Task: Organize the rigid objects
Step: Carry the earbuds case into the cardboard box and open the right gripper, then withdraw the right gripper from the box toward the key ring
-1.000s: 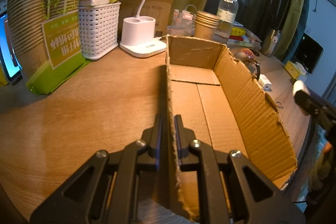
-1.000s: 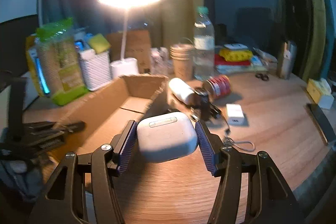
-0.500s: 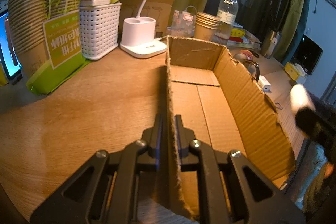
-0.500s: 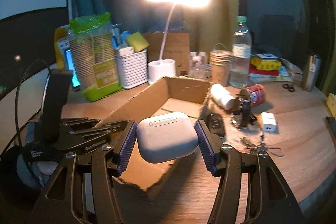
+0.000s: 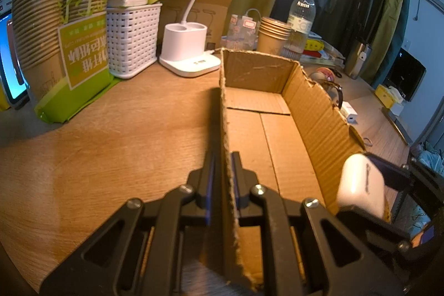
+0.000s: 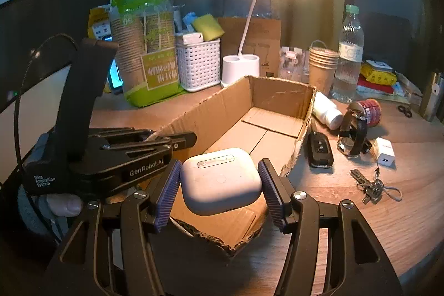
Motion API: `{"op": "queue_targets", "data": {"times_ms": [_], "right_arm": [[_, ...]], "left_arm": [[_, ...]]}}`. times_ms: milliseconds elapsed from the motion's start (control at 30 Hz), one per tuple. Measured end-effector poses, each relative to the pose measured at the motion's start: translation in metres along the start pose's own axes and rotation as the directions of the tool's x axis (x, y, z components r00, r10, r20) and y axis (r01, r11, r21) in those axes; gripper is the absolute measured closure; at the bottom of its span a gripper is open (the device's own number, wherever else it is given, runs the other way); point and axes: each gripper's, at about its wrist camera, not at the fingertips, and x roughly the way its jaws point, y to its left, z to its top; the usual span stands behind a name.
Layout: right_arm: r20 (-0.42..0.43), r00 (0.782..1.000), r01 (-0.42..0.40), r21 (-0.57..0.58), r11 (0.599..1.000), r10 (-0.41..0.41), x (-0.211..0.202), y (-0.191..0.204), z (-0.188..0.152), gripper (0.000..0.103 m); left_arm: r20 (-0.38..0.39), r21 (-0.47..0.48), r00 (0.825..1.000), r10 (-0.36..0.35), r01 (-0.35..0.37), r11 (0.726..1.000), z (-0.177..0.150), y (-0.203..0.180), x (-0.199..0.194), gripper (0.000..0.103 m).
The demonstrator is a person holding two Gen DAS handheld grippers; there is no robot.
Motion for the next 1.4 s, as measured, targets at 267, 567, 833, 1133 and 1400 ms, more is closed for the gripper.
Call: {"op": "queue_targets", "data": {"times_ms": [267, 567, 833, 1133, 1400], "right_arm": [[-0.013, 1.0, -0.005, -0.006, 1.0, 0.005, 0.003, 0.002, 0.001, 0.043], [0.0, 1.0, 0.007, 0.014, 1.0, -0.007, -0.001, -0.003, 0.001, 0.042], [0.051, 0.997, 0.062, 0.07, 0.996, -0.066, -0.022, -0.028, 0.005, 0.042], [0.06, 0.987, 0.14, 0.13, 0.981, -0.149, -0.034, -0.06, -0.001, 0.042], [0.036, 0.96, 0.266, 0.184, 0.946, -0.277, -0.038, -0.098, -0.011, 0.042]], "left_arm": [[0.001, 0.002, 1.0, -0.001, 0.001, 1.0, 0.0, 0.0, 0.0, 0.091], [-0.001, 0.003, 1.0, -0.001, 0.001, 1.0, 0.0, 0.0, 0.0, 0.09], [-0.001, 0.004, 1.0, -0.002, 0.002, 1.0, 0.0, -0.001, 0.0, 0.09], [-0.001, 0.007, 1.0, -0.002, 0.002, 1.0, -0.001, -0.002, 0.001, 0.09], [0.0, 0.013, 1.0, -0.004, 0.004, 1.0, -0.003, -0.004, 0.0, 0.09]]}}
